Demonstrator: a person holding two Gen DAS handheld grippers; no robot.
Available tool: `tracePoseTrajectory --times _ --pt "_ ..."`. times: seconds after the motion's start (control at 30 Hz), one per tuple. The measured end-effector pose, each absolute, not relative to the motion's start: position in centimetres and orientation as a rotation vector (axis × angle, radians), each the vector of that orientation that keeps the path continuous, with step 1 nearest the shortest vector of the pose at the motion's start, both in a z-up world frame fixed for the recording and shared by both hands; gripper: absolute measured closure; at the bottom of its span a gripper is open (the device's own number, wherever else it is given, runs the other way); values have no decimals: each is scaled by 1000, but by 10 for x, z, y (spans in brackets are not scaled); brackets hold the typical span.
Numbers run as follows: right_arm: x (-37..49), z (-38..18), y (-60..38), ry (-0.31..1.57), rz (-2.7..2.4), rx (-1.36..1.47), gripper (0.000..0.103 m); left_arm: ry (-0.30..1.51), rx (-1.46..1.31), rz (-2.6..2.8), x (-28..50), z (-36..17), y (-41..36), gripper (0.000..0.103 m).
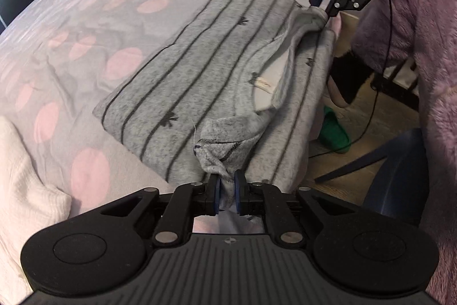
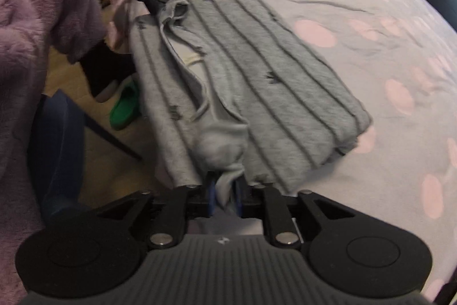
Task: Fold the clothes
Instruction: 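Lay the gripped sleeve along the folded shirt with both tools and release, then move both open tools to the folded shirt's end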
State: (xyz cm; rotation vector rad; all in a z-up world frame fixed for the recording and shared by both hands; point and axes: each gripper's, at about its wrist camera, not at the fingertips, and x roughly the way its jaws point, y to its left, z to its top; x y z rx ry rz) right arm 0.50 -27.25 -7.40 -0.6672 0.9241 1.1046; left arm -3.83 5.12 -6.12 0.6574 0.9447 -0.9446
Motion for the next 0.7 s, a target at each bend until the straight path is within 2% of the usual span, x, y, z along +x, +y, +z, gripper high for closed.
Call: tracePoseTrajectory --times 0.3,0.53,0.6,0.67,0.7 --pt "-8 -75 -265 979 1166 -735 65 963 816 -1041 -67 -68 45 92" --pt "-15 -63 -270 1018 1178 -707 56 986 708 -1057 -67 -51 59 91" --pt "-16 -55 -273 1018 1180 -669 55 990 635 -1064 -64 -42 66 85" --pt "-18 -45 -276 1010 1191 -612 55 981 537 -1070 -59 -31 74 82" --pt "-17 -39 -279 994 1191 -574 50 963 492 -1058 -58 -26 77 81"
